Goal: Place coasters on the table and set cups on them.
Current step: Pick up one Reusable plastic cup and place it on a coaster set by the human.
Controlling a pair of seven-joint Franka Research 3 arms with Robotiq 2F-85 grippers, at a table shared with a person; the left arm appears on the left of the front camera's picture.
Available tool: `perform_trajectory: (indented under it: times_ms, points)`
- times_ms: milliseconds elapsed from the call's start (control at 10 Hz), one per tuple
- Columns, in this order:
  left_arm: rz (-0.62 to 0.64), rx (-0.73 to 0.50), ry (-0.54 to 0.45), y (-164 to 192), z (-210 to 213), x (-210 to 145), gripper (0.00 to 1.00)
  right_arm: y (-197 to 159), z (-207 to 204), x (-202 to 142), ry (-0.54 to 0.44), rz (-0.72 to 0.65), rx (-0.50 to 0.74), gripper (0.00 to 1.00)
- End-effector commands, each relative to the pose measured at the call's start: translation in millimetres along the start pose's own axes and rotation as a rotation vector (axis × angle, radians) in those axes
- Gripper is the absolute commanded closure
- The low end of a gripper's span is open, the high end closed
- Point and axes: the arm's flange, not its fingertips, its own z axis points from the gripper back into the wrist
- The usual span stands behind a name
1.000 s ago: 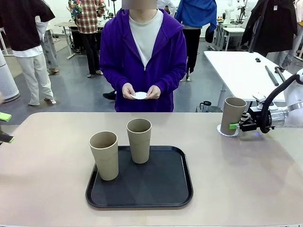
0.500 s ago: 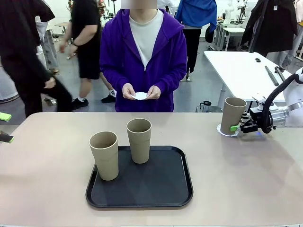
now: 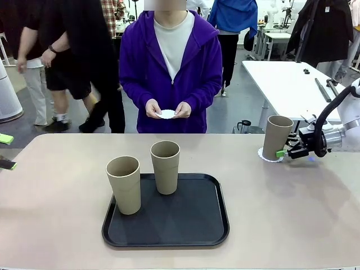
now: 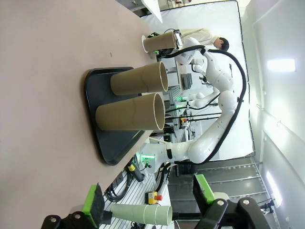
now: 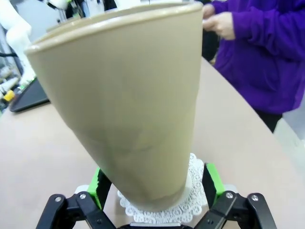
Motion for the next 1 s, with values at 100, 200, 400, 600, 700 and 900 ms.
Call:
perform_trajectory:
  times_ms: [100,200,400,600,700,900]
  points:
    - [-0.004,-0.011,-0.01,-1.3,0.5,-0.2,0.0,16.9,18.5,9.6,0.132,-0.017,-0.063,0.0]
    - [-0.004,-0.011,-0.01,-1.3,0.5,-0.2,0.0,27.1,28.0,16.0,0.154,-0.026,-0.07,0.0]
    - [-0.004,-0.011,-0.01,-1.3,0.5,-0.2,0.0,45.1,46.1,36.0,0.176,-0.048,-0.113,0.0]
    - [-0.004,-0.011,-0.01,-1.3,0.5,-0.2,0.0,69.1,66.3,79.1,0.225,-0.19,-0.298,0.0]
    - [-0.004,-0.011,-0.01,-1.3,0.5,-0.2,0.0,85.3,72.2,107.0,0.285,-0.284,-0.415,0.0]
    - [-0.004,-0.011,-0.01,-1.3,0.5,-0.2,0.0,112.4,73.5,162.4,0.441,-0.463,-0.572,0.0]
